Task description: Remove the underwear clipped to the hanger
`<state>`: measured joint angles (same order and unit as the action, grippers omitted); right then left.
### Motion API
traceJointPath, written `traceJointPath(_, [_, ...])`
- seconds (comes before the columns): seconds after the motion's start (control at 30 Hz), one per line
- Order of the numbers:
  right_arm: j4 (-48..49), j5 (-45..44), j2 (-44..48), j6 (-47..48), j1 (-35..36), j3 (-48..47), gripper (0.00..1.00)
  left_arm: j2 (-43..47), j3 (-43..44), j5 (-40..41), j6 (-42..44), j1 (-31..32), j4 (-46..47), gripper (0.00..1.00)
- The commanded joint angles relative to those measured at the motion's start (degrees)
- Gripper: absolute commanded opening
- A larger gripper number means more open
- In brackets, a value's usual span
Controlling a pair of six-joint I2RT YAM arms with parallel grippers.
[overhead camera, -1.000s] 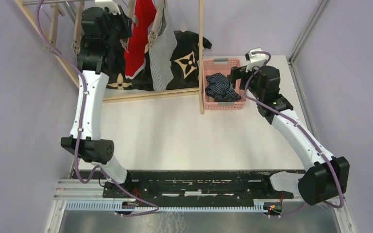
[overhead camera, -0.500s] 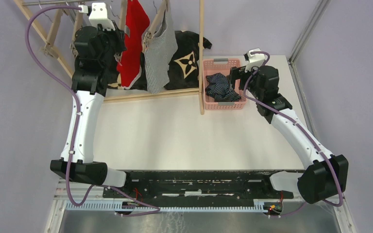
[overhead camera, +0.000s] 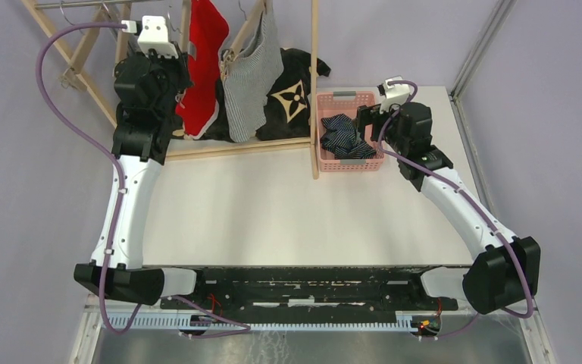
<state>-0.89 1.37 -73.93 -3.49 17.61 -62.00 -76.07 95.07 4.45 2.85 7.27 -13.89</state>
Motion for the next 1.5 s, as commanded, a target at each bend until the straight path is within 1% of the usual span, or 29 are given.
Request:
traceJointPath(0.0, [2.23, 0.66, -0.29, -0.59, 0.24, -0.98, 0.96, 4.87, -2.90, 2.35, 4.95, 0.07, 8.41, 0.03])
traceJointPath(0.07, [2.13, 0.63, -0.44, -0.59, 0.24, -1.01, 0.96, 6.11, -3.51, 2.54, 5.29, 0.11, 6.60, 0.03])
traceJointPath(0.17, [1.91, 0.72, -1.04, -0.86, 0.26, -1.19, 0.96, 8.65, -5.02, 1.19, 4.99, 0.12, 0.53, 0.03])
traceJointPath(0.37, [0.47, 2.81, -3.71, -2.17, 0.26, -3.26, 0.96, 19.96, -16.53, 5.79, -1.65, 0.08, -6.87, 0.03])
traceJointPath(0.5, [0.36, 4.61, -4.02, -3.26, 0.25, -3.47, 0.96, 27.96, -23.64, 7.93, -3.69, 0.11, -12.37, 0.03])
traceJointPath(0.57, [0.51, 6.06, -4.01, -3.97, 0.25, -3.39, 0.96, 31.60, -26.50, 6.75, -5.00, 0.06, -14.96, 0.03])
traceJointPath(0.7, [0.55, 11.47, -4.99, -5.57, 0.24, -3.37, 0.96, 37.46, -32.68, -2.97, -7.72, 0.06, -15.30, 0.03])
traceJointPath(0.77, [0.23, 14.60, -5.77, -6.09, 0.24, -3.57, 0.96, 38.62, -35.50, -7.30, -8.39, 0.06, -15.65, 0.03])
traceJointPath(0.87, [-0.05, 17.69, -7.49, -7.75, 0.24, -4.29, 0.96, 39.27, -39.60, -11.58, -10.26, 0.08, -16.31, 0.03])
traceJointPath(0.93, [0.68, 20.20, -8.75, -9.13, 0.24, -4.46, 0.96, 40.45, -43.31, -16.77, -11.63, 0.04, -14.00, 0.03])
traceJointPath(1.03, [1.61, 24.73, -10.62, -11.27, 0.24, -5.42, 0.97, 42.77, -48.60, -27.85, -13.49, 0.10, -8.01, 0.03])
traceJointPath(1.17, [2.43, 32.17, -12.20, -13.85, 0.24, -7.42, 0.96, 44.14, -50.20, -35.77, -14.56, 0.13, -4.81, 0.03])
traceJointPath(1.23, [2.66, 36.22, -12.43, -15.07, 0.24, -8.97, 0.96, 44.40, -50.34, -42.87, -14.59, 0.05, -3.72, 0.03])
traceJointPath(1.3, [2.77, 40.30, -12.43, -16.02, 0.27, -10.60, 0.96, 44.94, -51.21, -47.85, -15.20, 0.10, -1.25, 0.03])
traceJointPath(1.37, [3.06, 43.80, -12.31, -17.11, 0.31, -12.05, 0.96, 45.72, -52.61, -49.67, -15.35, 0.06, 0.65, 0.03])
traceJointPath(1.47, [7.20, 50.73, -12.04, -20.17, 0.24, -13.47, 0.96, 45.43, -53.63, -53.02, -15.69, 0.04, 2.92, 0.03])
